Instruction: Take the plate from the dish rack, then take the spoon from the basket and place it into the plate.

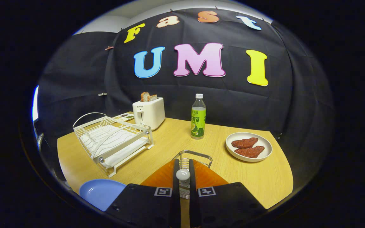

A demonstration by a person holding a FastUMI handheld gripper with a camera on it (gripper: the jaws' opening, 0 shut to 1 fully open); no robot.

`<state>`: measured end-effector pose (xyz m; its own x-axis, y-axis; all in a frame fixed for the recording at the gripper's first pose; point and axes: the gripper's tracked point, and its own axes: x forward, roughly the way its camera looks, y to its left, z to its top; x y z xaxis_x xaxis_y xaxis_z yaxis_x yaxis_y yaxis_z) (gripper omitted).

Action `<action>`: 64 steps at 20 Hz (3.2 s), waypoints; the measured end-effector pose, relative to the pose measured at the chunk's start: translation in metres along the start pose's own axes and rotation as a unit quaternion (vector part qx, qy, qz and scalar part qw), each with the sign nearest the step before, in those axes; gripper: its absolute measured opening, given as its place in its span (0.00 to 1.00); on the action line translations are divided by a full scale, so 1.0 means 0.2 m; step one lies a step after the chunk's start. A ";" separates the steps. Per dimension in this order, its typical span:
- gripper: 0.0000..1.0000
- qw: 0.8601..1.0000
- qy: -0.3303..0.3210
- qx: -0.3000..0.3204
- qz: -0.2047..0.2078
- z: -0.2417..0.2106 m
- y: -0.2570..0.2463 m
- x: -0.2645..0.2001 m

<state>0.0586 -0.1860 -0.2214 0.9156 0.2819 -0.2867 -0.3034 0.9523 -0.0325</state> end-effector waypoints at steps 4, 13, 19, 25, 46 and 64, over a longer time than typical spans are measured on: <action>0.09 1.000 0.013 0.002 0.004 0.04 -0.01 0.02; 0.09 1.000 0.026 -0.013 0.000 0.31 0.03 -0.25; 0.09 1.000 0.006 -0.006 0.022 0.43 0.33 -0.52; 0.09 0.996 0.045 -0.016 0.080 0.16 0.73 -0.53; 0.52 0.985 0.155 -0.001 0.078 -0.22 0.82 -0.56; 0.99 0.993 -0.042 0.063 -0.085 0.77 0.31 -1.09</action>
<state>-0.1186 -0.1712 -0.0142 0.9712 0.1194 -0.2061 -0.1117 0.9925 0.0487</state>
